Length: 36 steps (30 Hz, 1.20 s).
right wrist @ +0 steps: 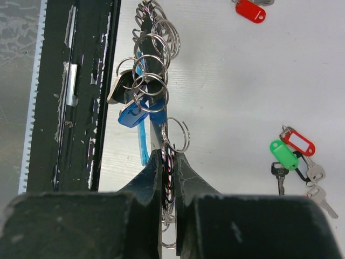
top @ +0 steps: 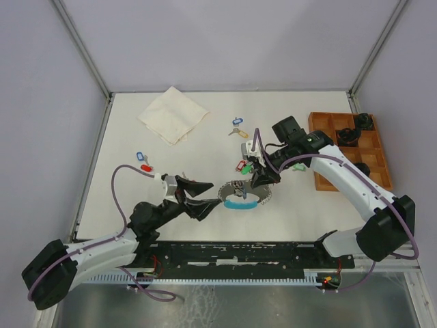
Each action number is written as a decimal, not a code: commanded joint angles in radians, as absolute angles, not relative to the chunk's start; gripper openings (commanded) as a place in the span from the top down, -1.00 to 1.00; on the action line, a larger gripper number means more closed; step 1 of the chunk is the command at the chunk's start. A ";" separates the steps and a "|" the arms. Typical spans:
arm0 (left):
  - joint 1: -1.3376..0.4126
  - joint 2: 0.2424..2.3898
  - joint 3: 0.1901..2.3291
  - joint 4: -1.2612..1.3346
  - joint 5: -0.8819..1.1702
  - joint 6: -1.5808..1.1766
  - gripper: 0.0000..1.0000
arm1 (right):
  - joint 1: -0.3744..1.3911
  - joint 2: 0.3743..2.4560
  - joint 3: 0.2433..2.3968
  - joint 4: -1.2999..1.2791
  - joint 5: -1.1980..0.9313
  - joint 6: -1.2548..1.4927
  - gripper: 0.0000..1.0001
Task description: Remove the keys from the keyring
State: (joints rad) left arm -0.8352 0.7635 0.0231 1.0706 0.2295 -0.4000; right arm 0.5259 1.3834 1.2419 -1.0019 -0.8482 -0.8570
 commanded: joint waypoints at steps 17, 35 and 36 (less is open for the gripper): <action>-0.842 1.075 0.241 1.070 0.340 -0.451 0.01 | 0.502 1.359 1.279 -0.995 -0.926 -0.861 0.99; -0.835 1.073 0.323 0.868 0.387 -0.426 0.94 | 0.478 1.361 1.287 -0.985 -0.915 -0.820 0.33; -0.829 1.050 0.348 0.778 0.366 -0.410 0.94 | 0.465 1.357 1.293 -0.979 -0.904 -0.796 0.19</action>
State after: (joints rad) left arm -0.8371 1.1450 0.2413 1.0027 0.4019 -0.4500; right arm 0.4950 1.3830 1.2419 -1.0271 -0.8829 -0.8497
